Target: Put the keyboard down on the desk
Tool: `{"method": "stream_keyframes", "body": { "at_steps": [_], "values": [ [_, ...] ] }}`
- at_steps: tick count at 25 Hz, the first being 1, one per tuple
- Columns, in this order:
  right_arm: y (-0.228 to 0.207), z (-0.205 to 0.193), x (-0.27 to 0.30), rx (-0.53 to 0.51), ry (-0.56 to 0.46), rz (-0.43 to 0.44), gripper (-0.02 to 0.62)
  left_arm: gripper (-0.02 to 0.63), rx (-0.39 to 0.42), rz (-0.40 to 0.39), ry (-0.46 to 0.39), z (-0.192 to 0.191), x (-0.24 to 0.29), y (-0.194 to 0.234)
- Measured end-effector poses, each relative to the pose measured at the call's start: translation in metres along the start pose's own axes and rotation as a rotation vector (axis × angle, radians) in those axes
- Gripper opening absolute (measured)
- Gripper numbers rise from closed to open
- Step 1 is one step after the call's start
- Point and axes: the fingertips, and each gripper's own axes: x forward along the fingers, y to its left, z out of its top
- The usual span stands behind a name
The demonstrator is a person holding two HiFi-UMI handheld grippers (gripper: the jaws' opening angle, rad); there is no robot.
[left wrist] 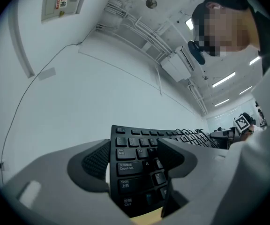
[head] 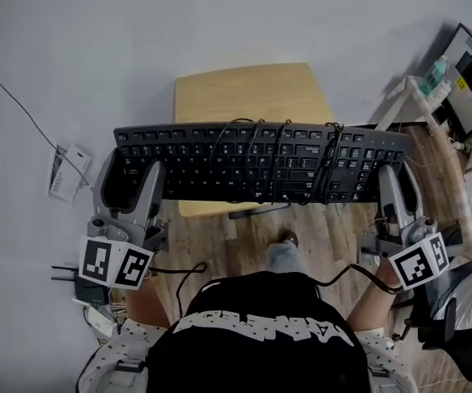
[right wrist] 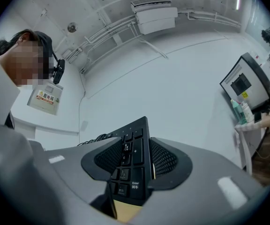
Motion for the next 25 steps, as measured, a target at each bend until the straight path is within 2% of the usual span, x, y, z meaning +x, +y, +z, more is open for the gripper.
{"method": "stream_keyframes", "body": {
  "at_steps": [19, 25],
  "values": [
    [-0.0047, -0.0063, -0.0034, 0.048, 0.039, -0.003, 0.195, 0.301, -0.010, 0.028, 0.012, 0.0001, 0.0005, 0.0018],
    [-0.0061, -0.0084, -0.0052, 0.023, 0.004, 0.016, 0.193, 0.302, 0.001, 0.012, -0.025, -0.0009, -0.0006, 0.0009]
  ]
}}
